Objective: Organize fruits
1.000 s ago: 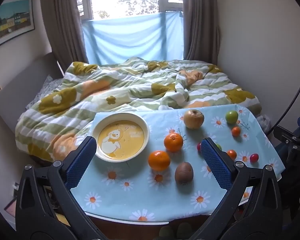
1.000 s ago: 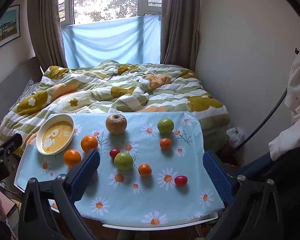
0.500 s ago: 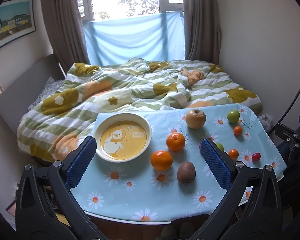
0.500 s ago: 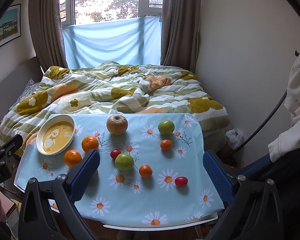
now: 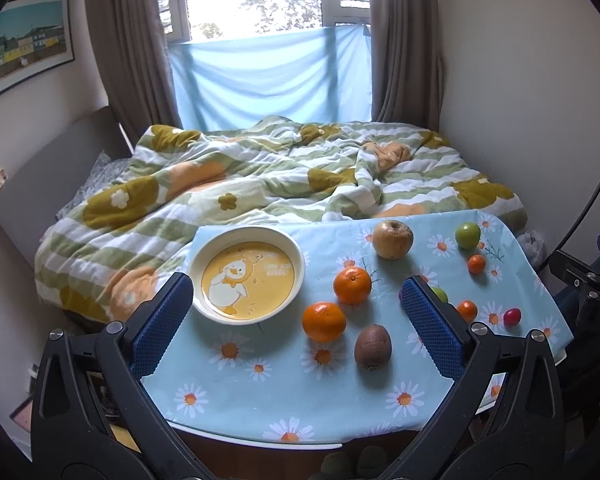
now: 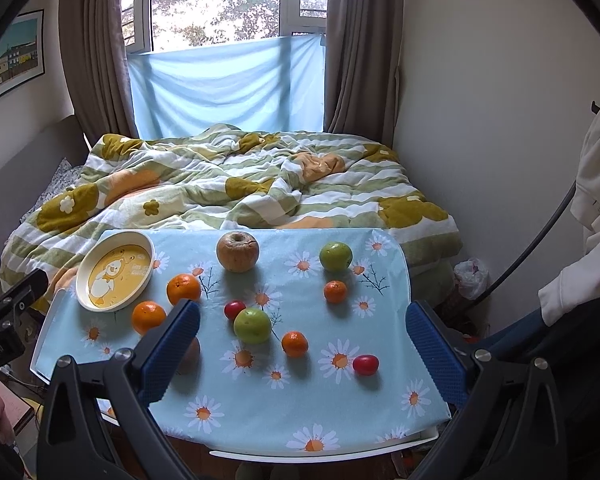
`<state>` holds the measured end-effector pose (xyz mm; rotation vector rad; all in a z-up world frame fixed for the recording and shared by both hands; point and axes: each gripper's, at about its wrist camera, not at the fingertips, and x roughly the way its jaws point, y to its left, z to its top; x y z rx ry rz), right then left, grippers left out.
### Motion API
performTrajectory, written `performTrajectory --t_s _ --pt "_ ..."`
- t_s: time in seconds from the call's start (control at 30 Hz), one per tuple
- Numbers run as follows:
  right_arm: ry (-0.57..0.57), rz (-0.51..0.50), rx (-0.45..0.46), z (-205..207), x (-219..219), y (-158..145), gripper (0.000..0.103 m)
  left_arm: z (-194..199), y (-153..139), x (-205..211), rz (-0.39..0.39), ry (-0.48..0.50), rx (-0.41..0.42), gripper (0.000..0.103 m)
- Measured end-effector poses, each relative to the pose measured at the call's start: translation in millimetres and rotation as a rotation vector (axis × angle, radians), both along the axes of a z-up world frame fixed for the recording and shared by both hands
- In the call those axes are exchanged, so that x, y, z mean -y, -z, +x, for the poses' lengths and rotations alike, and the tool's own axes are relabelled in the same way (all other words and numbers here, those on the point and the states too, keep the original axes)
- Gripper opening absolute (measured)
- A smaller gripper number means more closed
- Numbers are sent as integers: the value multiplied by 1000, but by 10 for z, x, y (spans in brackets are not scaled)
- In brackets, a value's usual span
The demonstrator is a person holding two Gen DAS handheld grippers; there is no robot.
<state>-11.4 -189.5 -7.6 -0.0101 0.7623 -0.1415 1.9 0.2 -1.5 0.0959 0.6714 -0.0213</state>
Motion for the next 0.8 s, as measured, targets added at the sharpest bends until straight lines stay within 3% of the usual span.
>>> performTrajectory --t_s 0.8 --pt "-1 0 4 -6 -3 6 103 0 -3 -16 -8 -8 -5 103"
